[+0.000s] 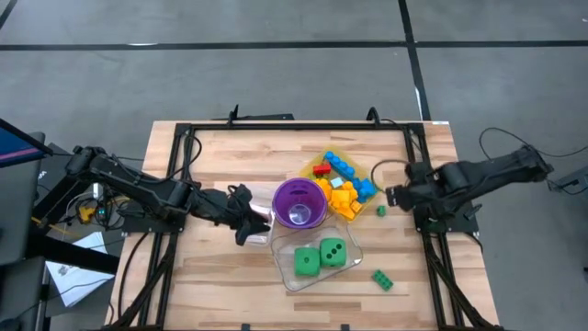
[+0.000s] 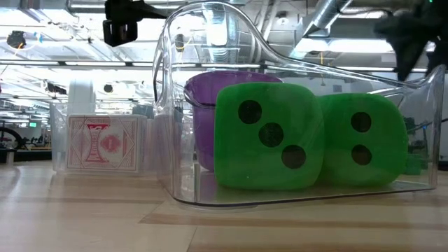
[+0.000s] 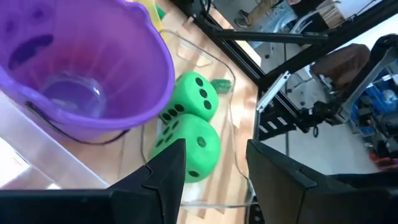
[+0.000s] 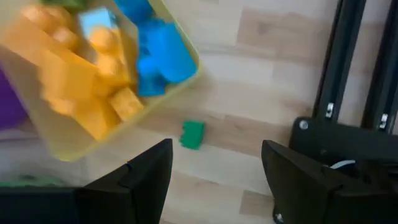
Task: Pick & Place Toys
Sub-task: Put the green game piece into the yellow bin
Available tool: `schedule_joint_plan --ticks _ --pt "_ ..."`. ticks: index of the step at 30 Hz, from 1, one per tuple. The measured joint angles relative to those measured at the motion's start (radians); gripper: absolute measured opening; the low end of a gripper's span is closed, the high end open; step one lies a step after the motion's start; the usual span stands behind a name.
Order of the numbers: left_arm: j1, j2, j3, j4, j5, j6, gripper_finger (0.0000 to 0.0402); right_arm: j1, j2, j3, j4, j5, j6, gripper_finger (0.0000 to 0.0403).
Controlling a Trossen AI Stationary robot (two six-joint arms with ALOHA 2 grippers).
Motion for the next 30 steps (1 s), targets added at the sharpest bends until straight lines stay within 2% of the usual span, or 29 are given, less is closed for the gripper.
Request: schedule_joint_plan --ticks 8,14,18,30 --pt "0.042 0.000 0.000 0.001 -0.008 0.020 0.0164 0.047 0.013 -0.202 0.208 -0.070 0.051 0.0238" --pt "0.072 0.000 0.000 0.001 -0.008 0.020 0.0162 -0.021 0.095 -0.197 0.203 -0.067 -0.018 0.0238" --pt "0.085 0.000 0.000 0.004 0.001 0.020 0.0160 -0.056 0.156 -0.196 0.243 -0.108 -0.109 0.0238" --pt "0.086 0.000 0.001 0.030 0.009 0.020 0.0157 -0.071 0.341 -0.196 0.320 -0.131 -0.230 0.0238"
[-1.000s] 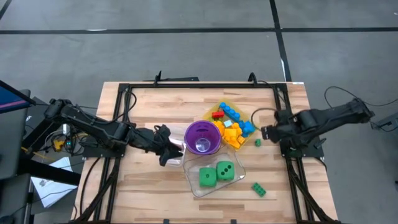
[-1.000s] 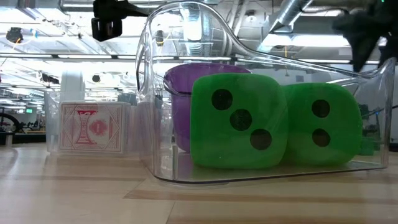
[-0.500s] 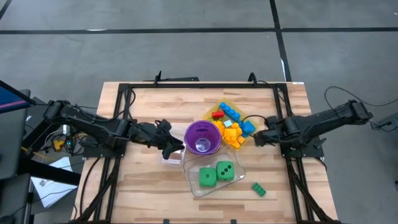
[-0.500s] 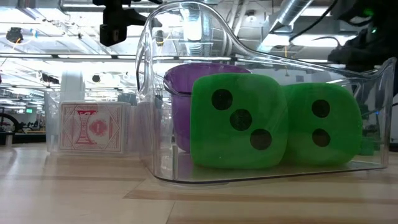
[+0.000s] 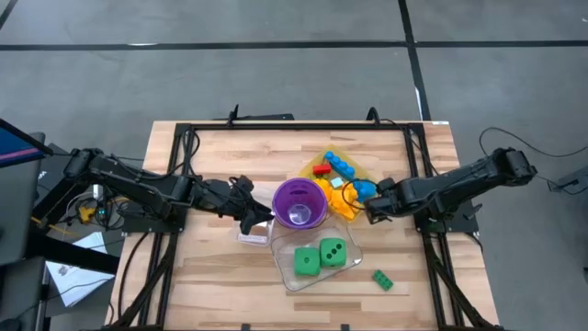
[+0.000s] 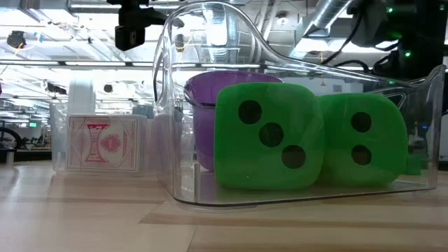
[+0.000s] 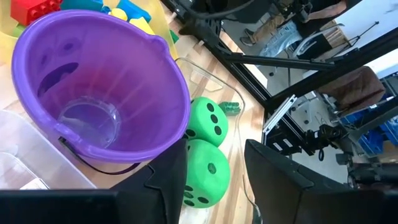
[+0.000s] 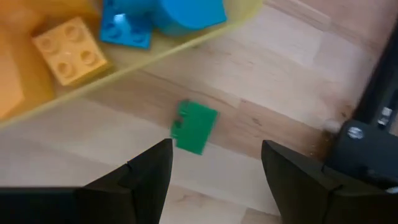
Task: Pick & Place Toys
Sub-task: Put the green game piece into the yellow bin
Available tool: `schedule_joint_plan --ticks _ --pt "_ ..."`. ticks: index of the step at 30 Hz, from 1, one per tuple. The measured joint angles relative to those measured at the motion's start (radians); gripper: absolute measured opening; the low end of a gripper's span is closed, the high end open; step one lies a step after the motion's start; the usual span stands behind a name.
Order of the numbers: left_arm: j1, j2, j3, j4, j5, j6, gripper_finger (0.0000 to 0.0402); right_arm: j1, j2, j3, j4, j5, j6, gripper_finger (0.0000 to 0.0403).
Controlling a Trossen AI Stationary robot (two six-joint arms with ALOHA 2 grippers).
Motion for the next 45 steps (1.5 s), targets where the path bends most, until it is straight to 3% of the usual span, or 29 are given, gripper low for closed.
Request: schedule_joint_plan --ticks 19,27,32,38,45 --pt "0.000 0.000 0.000 0.010 0.000 -0.001 0.0154 0.006 0.020 -0.148 0.245 -0.031 -0.046 0.0238" --pt "0.000 0.000 0.000 0.011 -0.001 -0.004 0.0154 0.003 0.020 -0.154 0.253 -0.033 -0.058 0.0226" --pt "-0.001 0.000 0.000 0.011 -0.001 -0.004 0.0154 0.004 0.020 -0.154 0.252 -0.034 -0.073 0.0181" --pt "-0.001 0.000 0.000 0.011 -0.002 -0.005 0.0154 0.008 0.017 -0.153 0.246 -0.068 -0.073 0.0092" --pt "-0.001 0.000 0.000 0.011 -0.002 -0.005 0.0154 0.067 -0.103 -0.154 0.224 -0.077 -0.019 0.0009"
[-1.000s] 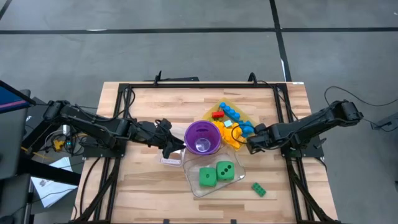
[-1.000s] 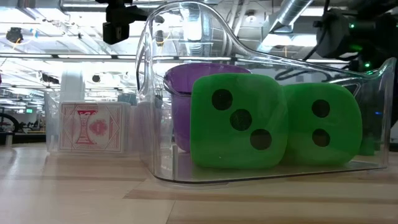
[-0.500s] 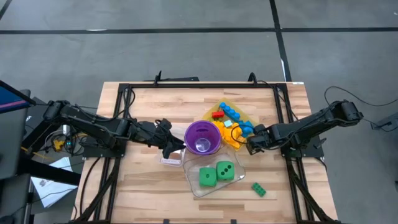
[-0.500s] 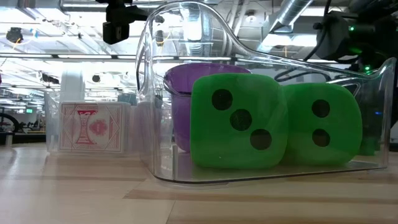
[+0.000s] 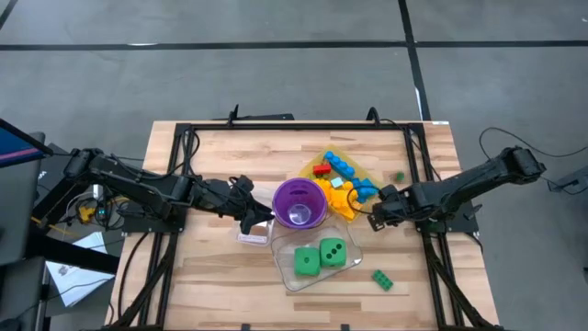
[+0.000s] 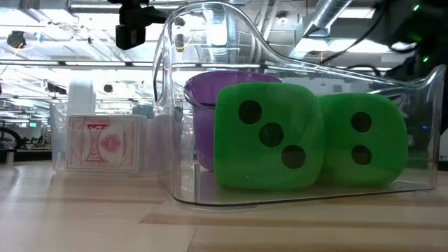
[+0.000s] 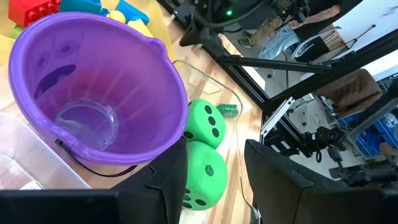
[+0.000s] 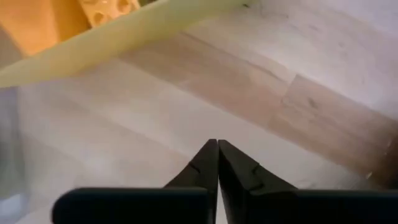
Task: Pick & Place Toys
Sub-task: Put the green game piece into the yellow bin
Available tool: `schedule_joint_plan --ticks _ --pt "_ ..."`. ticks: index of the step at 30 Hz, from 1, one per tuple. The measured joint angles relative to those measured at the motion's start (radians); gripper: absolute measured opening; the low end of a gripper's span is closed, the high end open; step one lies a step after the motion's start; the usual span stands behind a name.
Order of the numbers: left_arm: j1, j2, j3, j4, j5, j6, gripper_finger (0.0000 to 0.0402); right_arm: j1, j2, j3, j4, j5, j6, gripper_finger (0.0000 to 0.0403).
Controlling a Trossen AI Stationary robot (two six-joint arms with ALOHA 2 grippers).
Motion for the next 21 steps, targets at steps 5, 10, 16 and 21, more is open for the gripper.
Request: schedule_joint_plan --ticks 5,10,16,21 --pt "0.000 0.000 0.000 0.000 0.000 0.000 0.0154 0.057 -0.125 0.000 -0.050 0.000 0.103 0.0003" --pt "0.000 0.000 0.000 0.000 0.000 0.000 0.0154 0.108 -0.228 0.000 -0.101 0.030 0.202 0.0001" --pt "0.000 0.000 0.000 0.000 0.000 -0.003 0.0154 0.131 -0.333 0.000 -0.096 0.122 0.268 0.0000" --pt "0.000 0.000 0.000 0.000 0.000 -0.007 0.0154 0.125 -0.399 0.000 -0.076 0.170 0.269 0.0000"
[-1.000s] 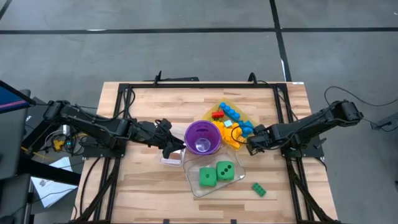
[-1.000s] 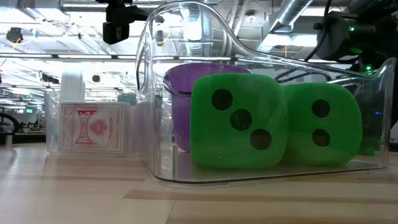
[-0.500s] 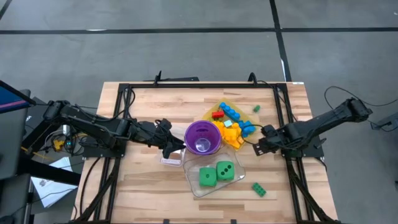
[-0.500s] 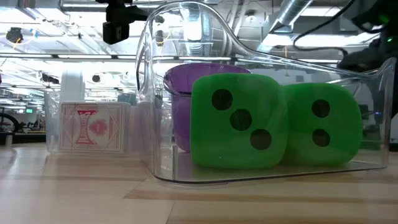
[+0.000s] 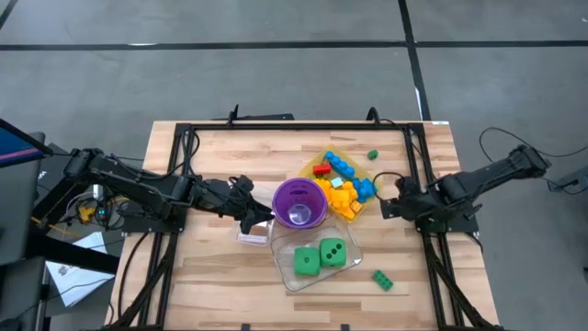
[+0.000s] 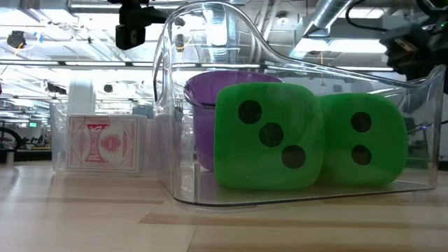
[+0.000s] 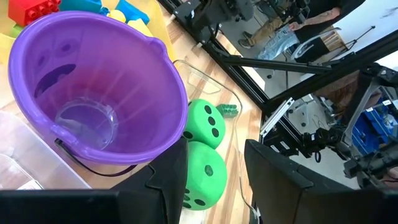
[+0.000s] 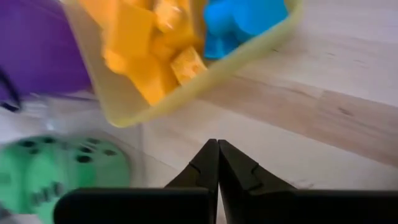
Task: Pick & Place Toys
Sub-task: Put the green game piece into the yellow bin
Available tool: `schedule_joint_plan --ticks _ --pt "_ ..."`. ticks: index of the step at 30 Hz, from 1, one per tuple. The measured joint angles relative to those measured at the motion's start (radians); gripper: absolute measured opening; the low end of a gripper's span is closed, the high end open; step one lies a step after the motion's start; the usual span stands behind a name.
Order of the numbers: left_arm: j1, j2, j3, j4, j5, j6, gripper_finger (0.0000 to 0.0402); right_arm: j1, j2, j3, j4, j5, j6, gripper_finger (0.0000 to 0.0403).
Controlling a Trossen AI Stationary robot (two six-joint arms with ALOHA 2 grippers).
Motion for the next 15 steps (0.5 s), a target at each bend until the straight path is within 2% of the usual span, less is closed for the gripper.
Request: schedule_joint_plan --ticks 5,10,15 --pt "0.000 0.000 0.000 0.000 0.000 0.001 0.0154 -0.052 -0.054 0.036 0.072 0.073 -0.061 0.0000" --pt "0.000 0.000 0.000 0.000 -0.015 0.002 0.0154 -0.178 -0.072 0.146 0.099 0.224 -0.321 0.0000" --pt "0.005 0.000 0.000 0.000 -0.017 0.026 0.0154 -0.373 -0.068 0.270 0.097 0.274 -0.592 0.0000"
